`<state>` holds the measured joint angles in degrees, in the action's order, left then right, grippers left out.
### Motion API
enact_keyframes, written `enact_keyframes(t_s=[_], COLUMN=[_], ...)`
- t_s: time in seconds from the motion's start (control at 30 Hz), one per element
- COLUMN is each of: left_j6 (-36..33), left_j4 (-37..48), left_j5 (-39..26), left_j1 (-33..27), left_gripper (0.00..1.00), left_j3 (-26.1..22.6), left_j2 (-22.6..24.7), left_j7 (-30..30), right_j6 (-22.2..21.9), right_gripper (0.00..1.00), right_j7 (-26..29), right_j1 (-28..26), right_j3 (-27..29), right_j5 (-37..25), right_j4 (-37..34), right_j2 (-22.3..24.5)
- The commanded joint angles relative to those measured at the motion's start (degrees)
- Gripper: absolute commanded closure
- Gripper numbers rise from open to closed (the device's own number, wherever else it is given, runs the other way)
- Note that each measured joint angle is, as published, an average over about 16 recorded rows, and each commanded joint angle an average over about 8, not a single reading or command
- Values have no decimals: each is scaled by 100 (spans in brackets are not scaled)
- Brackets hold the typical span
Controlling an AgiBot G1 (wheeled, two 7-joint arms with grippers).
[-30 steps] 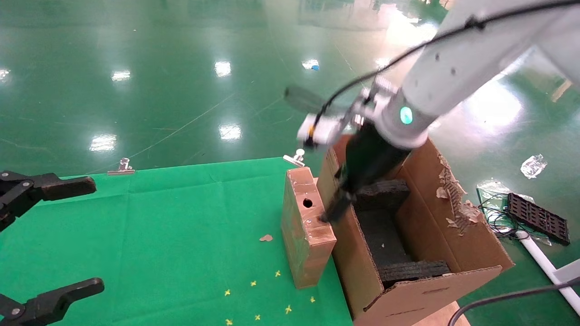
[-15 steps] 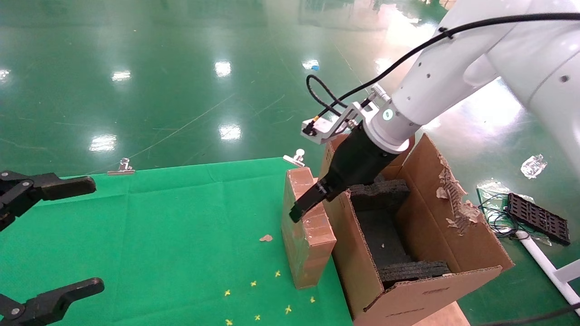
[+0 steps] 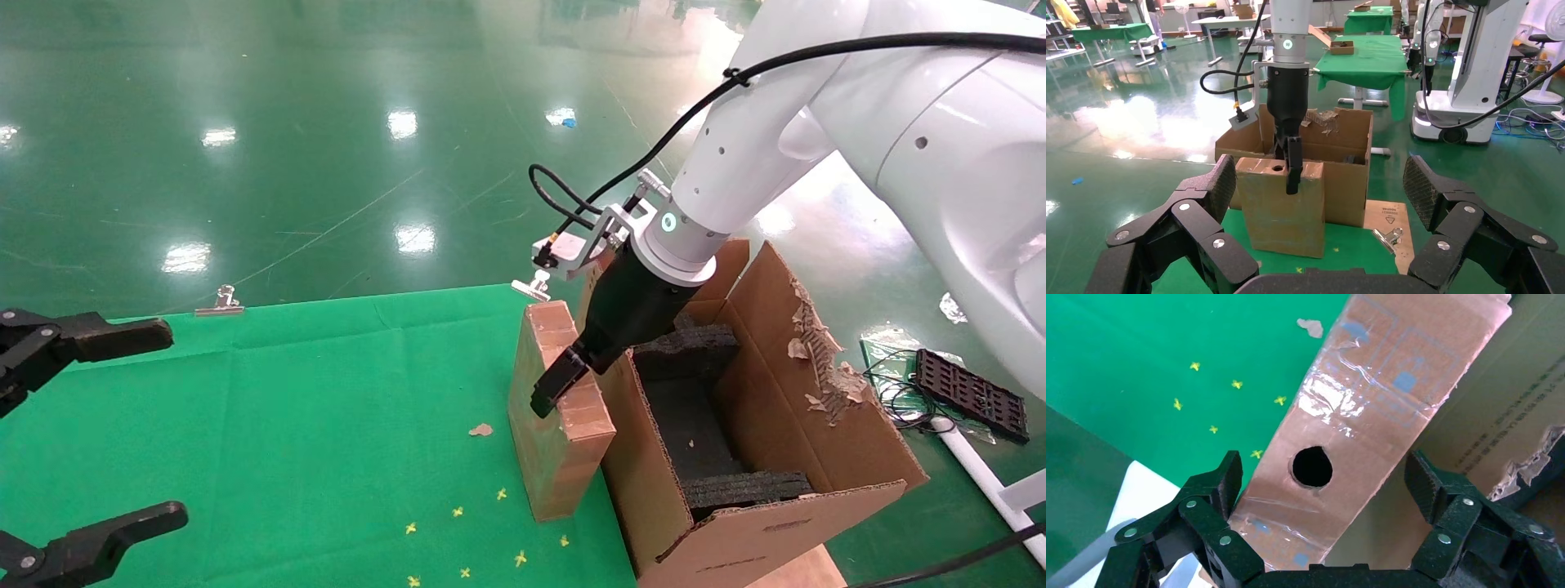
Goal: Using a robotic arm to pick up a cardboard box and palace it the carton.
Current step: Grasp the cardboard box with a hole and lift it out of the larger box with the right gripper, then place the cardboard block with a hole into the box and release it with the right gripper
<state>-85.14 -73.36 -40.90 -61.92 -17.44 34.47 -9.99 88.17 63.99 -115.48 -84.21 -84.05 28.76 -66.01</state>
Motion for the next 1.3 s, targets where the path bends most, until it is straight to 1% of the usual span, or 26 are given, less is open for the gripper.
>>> enact_keyframes(t_s=[0.03, 0.13, 0.2, 0.23, 0.7, 0.87, 1.03, 1.17, 1.3], left_j6=[0, 1, 1, 1, 2, 3, 3, 4, 4], left_j4=[0, 0, 0, 0, 0, 0, 0, 0, 0], left_j5=[0, 1, 1, 1, 4, 5, 6, 6, 7], left_j1=[0, 0, 0, 0, -1, -2, -2, -2, -2], left_gripper=[77, 93, 99, 100, 100, 100, 100, 100, 100], left_j3=[-1, -1, -2, -2, -6, -7, -8, -9, -10], left_j2=[0, -1, -1, -1, -2, -3, -3, -4, -4], left_j7=[0, 1, 1, 1, 3, 3, 4, 5, 5], right_j6=[24, 40, 49, 53, 80, -37, -330, -604, -774], right_gripper=[100, 100, 100, 100, 100, 100, 100, 100, 100], right_j7=[6, 40, 67, 83, 339, 221, -247, -671, -884], right_j1=[5, -8, -20, -25, 23, -91, -577, -1133, -1648], right_j3=[-28, -52, -63, -67, -136, -46, 272, 584, 767], right_j5=[-27, -42, -43, -40, 59, 164, 349, 462, 406], right_j4=[3, 63, 114, 143, 558, 677, 833, 949, 965], right_j2=[-37, -34, -20, -10, 224, 358, 683, 1120, 1568])
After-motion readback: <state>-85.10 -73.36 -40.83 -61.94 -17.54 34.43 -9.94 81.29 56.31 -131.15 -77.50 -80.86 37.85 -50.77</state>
